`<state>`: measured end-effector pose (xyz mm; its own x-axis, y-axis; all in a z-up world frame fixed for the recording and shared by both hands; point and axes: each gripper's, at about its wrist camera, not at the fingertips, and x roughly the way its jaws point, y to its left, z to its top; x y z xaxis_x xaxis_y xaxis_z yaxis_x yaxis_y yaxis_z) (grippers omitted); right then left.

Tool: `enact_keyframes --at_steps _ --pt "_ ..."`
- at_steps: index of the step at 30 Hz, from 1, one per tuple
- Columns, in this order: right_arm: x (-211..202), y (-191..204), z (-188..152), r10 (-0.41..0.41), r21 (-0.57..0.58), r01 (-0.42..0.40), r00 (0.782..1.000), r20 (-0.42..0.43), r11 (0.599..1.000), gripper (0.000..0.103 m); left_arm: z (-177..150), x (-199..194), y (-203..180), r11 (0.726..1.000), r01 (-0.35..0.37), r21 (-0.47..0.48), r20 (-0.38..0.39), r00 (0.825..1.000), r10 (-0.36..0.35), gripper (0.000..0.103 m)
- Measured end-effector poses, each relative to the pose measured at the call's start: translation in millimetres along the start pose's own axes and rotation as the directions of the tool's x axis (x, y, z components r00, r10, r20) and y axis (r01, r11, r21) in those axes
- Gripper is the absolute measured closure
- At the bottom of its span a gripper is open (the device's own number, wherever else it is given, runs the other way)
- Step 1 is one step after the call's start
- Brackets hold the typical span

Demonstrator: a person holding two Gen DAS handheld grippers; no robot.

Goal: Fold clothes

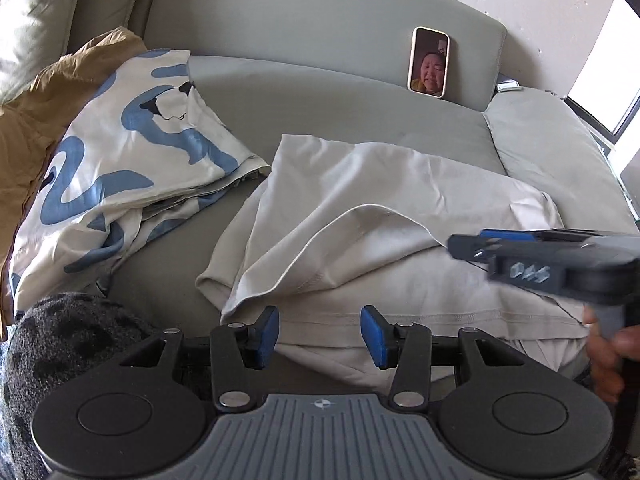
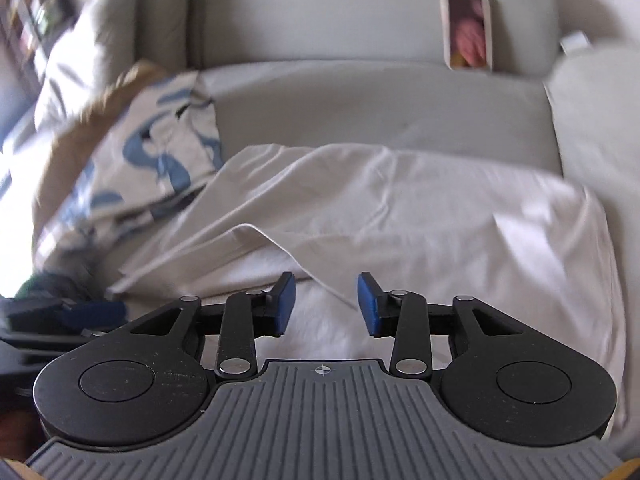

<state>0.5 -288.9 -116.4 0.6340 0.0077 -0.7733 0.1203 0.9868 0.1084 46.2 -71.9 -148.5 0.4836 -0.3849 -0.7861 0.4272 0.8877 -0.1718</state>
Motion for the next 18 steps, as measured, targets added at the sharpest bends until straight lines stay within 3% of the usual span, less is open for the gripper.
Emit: enact_keyframes --at_steps 6,9,10,11,12,18 --pt "30.0 28.1 3.6 -0.045 -0.196 0.044 0.999 -0.003 0.980 0.066 1.9 -1.6 11.6 1.000 0.012 -0.024 -0.001 1.000 -0.012 0.059" --pt "44.8 41.4 3.3 -0.151 -0.298 0.143 0.989 -0.003 0.944 0.078 2.1 -2.5 15.5 0.999 0.016 -0.035 -0.002 1.000 -0.016 0.059" --pt "48.3 43.0 3.3 -0.178 -0.316 0.169 0.984 0.002 0.933 0.086 2.1 -2.8 16.7 0.999 0.017 -0.039 -0.002 1.000 -0.017 0.059" --pt "49.4 43.0 3.6 -0.194 -0.322 0.186 0.981 0.010 0.928 0.098 2.2 -3.7 18.2 0.999 0.017 -0.045 0.000 1.000 -0.017 0.059" --pt "49.4 42.1 4.1 -0.202 -0.321 0.197 0.979 0.018 0.926 0.101 2.5 -5.3 20.0 0.998 0.015 -0.054 0.004 1.000 -0.015 0.059" --pt "8.9 31.4 3.8 -0.134 -0.246 0.147 0.989 0.068 0.958 0.103 4.6 -15.1 31.0 0.994 0.002 -0.107 0.032 0.999 0.001 0.059"
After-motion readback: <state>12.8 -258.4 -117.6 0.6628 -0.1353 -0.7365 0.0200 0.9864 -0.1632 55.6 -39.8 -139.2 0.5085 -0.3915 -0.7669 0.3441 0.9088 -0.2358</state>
